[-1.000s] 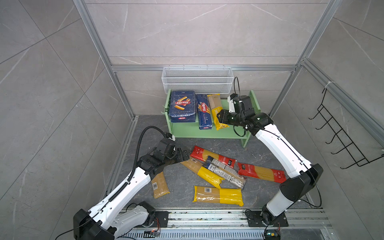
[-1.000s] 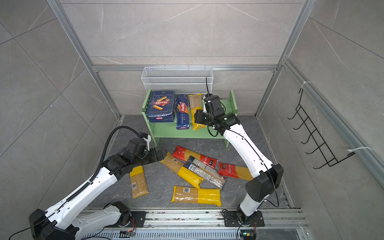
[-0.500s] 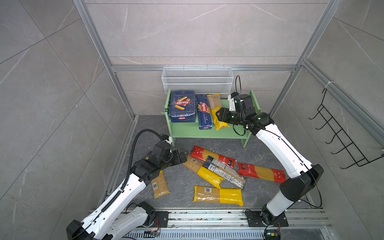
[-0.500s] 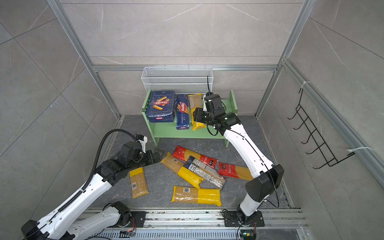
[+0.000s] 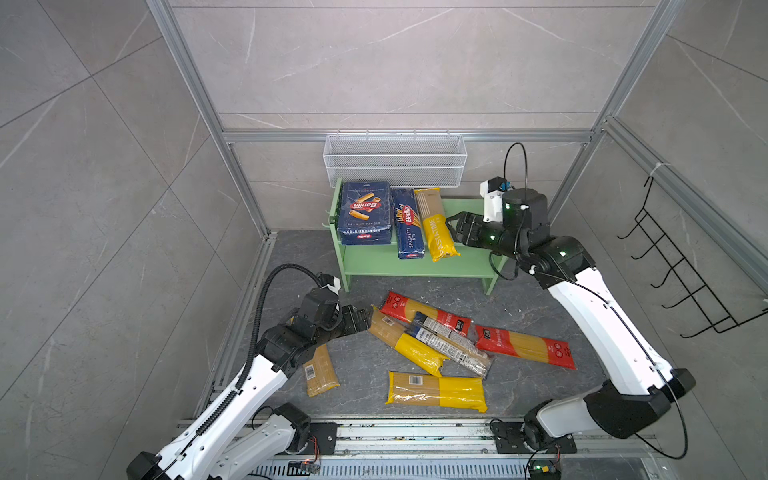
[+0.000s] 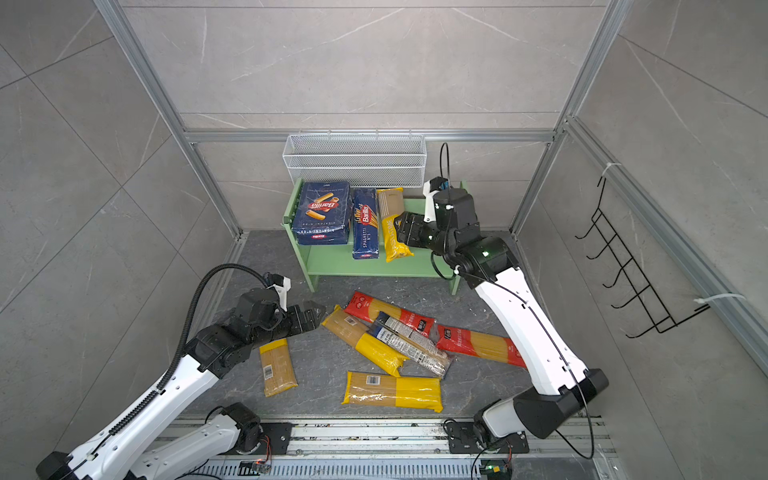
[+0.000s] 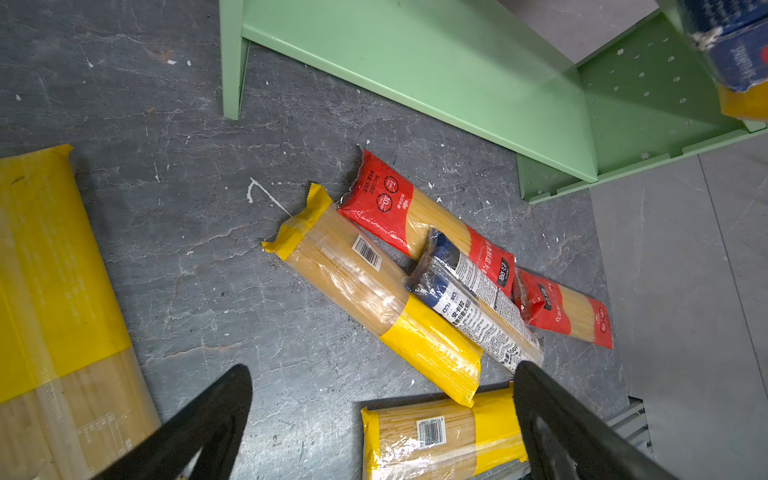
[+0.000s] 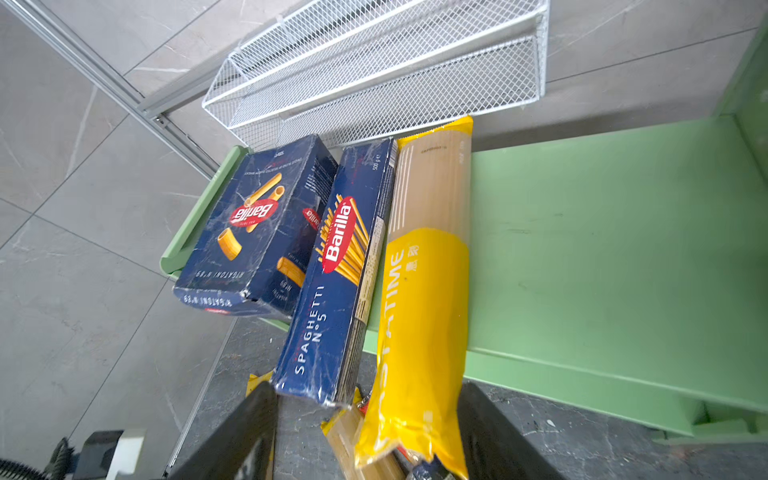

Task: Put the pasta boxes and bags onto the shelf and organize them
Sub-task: 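Stand the bag on the upper shelf tier beside the spaghetti box, release, then withdraw the right gripper from the shelf down to the pasta pile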

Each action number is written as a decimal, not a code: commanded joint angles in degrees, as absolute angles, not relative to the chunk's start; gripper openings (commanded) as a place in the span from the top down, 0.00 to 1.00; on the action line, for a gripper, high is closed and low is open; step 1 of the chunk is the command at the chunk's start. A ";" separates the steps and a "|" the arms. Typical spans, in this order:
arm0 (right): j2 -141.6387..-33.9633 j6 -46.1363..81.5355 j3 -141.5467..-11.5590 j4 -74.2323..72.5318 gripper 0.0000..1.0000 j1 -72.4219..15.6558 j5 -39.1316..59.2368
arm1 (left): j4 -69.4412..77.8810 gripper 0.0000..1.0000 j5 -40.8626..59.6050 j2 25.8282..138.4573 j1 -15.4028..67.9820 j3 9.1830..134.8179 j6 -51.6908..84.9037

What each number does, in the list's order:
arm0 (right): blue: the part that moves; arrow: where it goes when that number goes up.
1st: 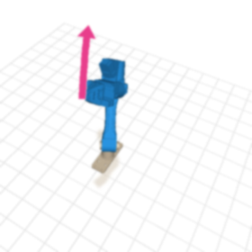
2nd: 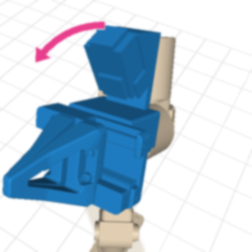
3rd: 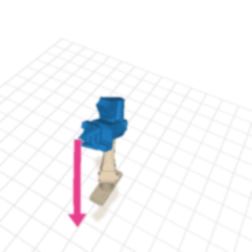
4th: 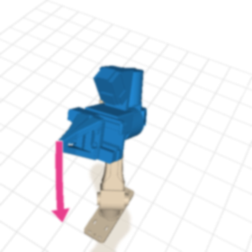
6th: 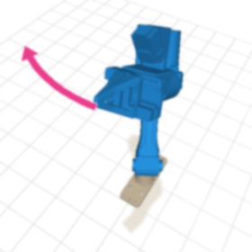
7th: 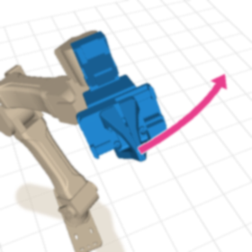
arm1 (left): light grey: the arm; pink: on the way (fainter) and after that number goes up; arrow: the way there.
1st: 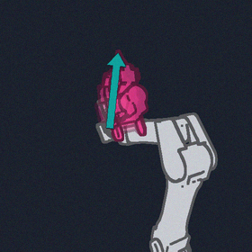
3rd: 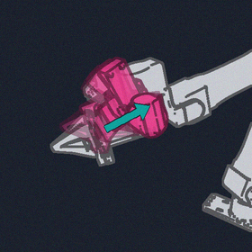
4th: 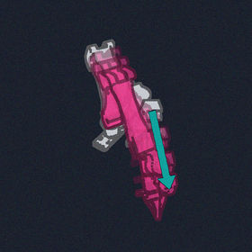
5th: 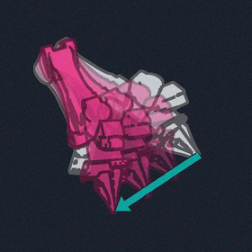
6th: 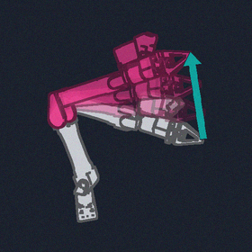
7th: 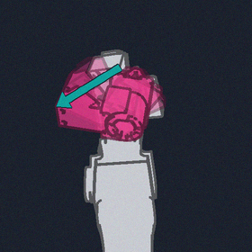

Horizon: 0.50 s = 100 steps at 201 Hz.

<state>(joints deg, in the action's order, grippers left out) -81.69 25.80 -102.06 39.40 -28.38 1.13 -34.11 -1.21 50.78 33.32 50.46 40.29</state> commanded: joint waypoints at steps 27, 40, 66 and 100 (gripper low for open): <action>-72.84 23.77 -90.81 43.25 0.29 -33.84 2.17 | -36.69 0.00 -1.47 45.63 32.96 48.02 41.55; -70.29 24.23 -86.96 43.83 0.29 -36.21 2.33 | -37.58 0.00 -1.80 43.93 32.96 46.83 42.21; -65.31 26.41 -78.66 44.45 0.28 -41.63 1.71 | -39.75 0.00 -4.19 39.77 33.01 44.11 43.20; -60.06 28.41 -66.62 43.60 0.28 -47.18 1.69 | -43.54 0.00 -5.78 34.71 33.05 42.32 44.23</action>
